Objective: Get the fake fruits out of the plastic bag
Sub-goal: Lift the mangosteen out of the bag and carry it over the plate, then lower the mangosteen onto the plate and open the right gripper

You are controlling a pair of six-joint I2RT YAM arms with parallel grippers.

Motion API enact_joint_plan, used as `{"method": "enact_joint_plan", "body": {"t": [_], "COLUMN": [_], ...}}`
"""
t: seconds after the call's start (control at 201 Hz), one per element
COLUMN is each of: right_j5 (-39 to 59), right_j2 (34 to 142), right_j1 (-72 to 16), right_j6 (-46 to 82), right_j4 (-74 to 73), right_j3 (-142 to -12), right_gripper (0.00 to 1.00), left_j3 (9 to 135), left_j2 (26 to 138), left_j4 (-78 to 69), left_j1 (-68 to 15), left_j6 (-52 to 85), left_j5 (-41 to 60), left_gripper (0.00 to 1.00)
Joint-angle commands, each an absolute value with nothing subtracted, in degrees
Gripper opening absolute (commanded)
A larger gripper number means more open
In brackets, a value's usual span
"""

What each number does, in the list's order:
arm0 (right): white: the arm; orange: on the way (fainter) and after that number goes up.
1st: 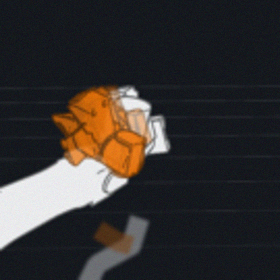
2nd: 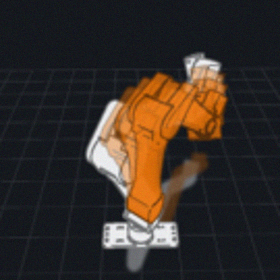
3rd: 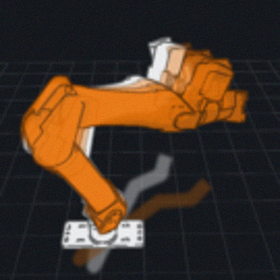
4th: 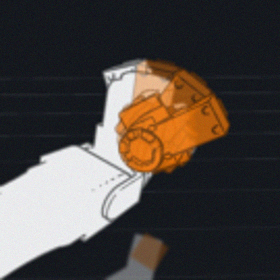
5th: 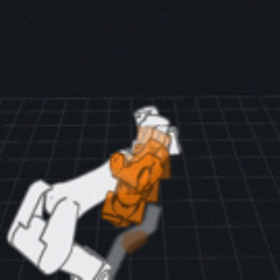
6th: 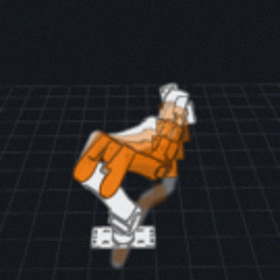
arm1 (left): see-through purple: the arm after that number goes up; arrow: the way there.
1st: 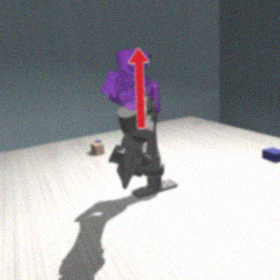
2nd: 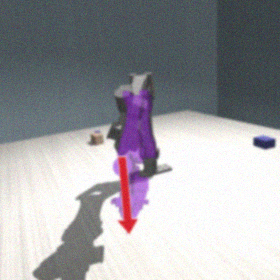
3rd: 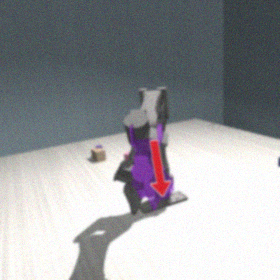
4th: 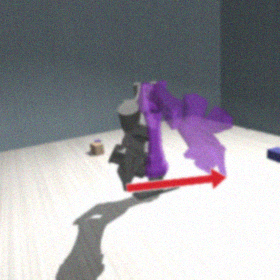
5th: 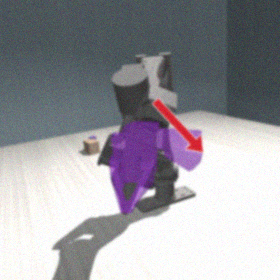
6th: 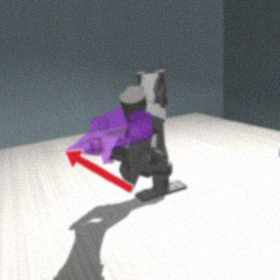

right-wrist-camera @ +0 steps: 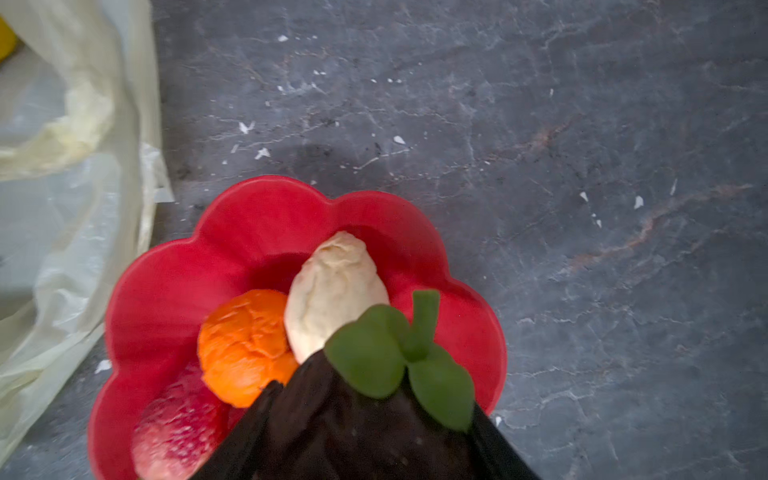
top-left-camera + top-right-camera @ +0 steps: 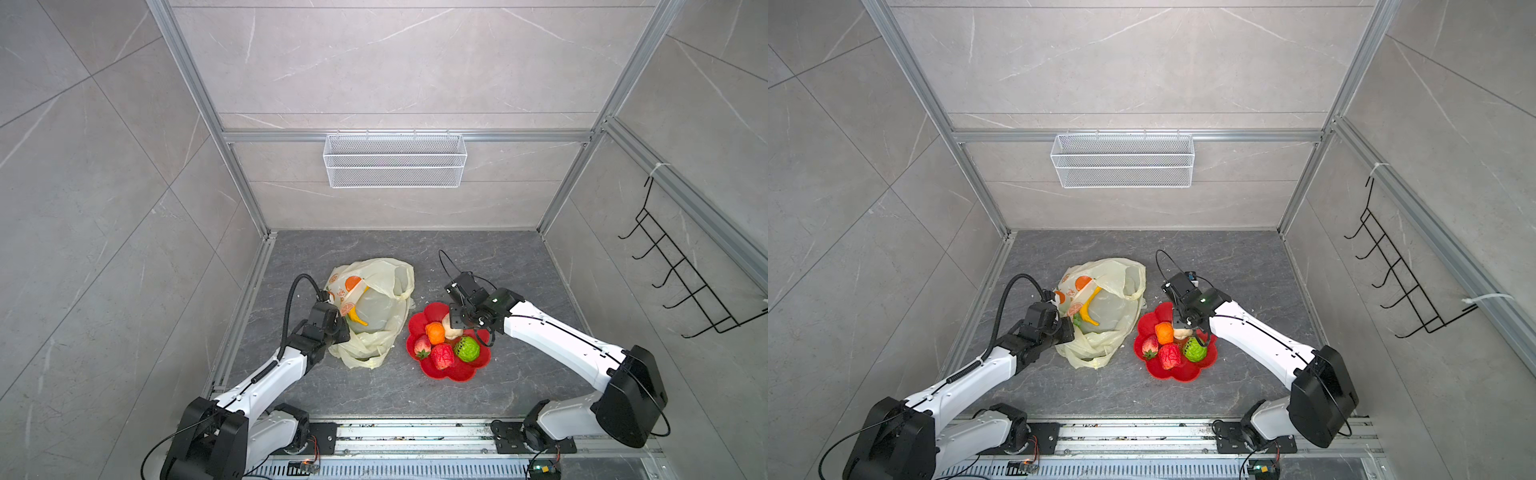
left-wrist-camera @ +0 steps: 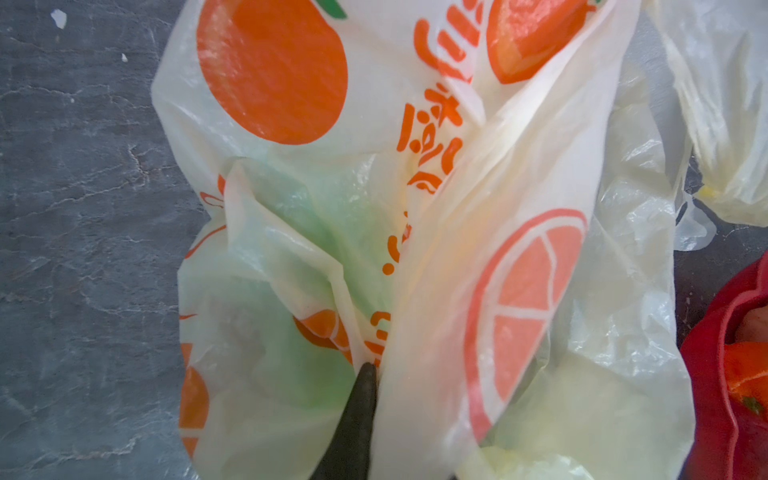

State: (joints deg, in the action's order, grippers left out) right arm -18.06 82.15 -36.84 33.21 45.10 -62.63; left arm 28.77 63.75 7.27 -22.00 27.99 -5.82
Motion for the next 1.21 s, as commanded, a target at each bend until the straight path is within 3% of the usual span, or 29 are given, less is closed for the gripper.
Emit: {"method": "enact_joint_plan", "body": {"t": [0.0, 1.205], "right_j5": [-18.8, -19.99], "right_j2": [84.3, 90.06], "right_j1": [-35.01, -32.7], "right_j6": [33.93, 37.15], "right_j4": [44.93, 44.68], "right_j3": [-60.36, -61.0], "right_gripper": [0.58, 0.71], "left_j3": [29.66, 29.07], "left_j2": [63.55, 62.06], "left_j4": [6.38, 6.43], "left_j1": [-22.2, -22.16], "left_j6": [26.32, 26.44], "left_j5": [-5.45, -5.52], "left_gripper": [0.13, 0.13]}}
